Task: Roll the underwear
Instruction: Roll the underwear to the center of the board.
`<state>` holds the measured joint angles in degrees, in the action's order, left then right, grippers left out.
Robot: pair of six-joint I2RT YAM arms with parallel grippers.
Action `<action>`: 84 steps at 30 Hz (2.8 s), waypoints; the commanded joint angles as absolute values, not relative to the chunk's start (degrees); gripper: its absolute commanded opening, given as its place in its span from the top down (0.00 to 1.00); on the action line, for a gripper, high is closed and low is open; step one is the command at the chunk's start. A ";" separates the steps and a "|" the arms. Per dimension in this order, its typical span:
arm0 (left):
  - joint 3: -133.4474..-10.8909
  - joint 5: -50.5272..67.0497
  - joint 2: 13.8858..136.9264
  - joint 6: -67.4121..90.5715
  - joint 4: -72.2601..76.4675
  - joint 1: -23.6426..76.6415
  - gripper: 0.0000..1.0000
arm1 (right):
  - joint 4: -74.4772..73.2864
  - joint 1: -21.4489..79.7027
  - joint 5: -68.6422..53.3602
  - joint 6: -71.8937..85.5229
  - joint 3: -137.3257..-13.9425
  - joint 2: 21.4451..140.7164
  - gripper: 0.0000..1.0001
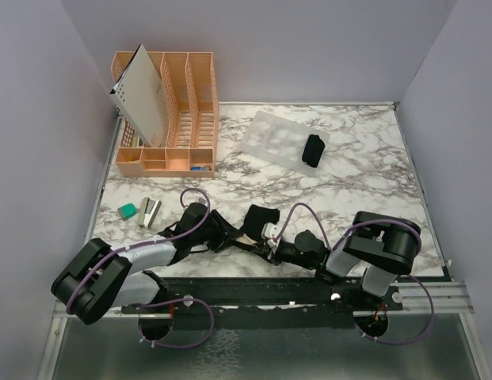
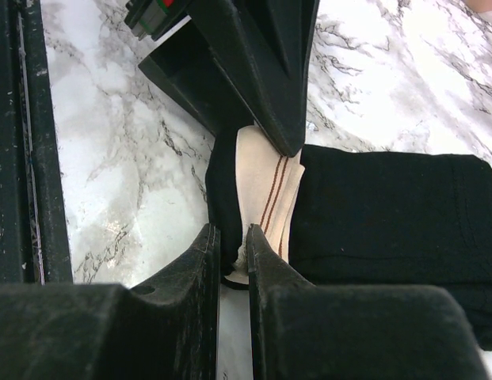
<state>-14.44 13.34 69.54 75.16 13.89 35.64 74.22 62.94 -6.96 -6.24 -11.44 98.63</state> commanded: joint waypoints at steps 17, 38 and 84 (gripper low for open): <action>-16.01 8.33 71.29 70.14 2.93 35.42 1.00 | 68.91 63.02 -8.81 -7.80 -11.83 96.64 0.54; -19.25 10.41 73.39 71.98 0.40 35.42 1.00 | 47.83 66.84 -4.40 -24.34 -22.59 94.15 0.71; -14.72 5.53 51.07 69.92 -1.68 35.38 0.34 | 95.80 50.15 -34.36 30.90 -13.87 117.85 0.99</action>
<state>-15.77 6.61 52.58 71.77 -3.90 35.55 83.66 51.59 -29.56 16.40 -17.80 111.70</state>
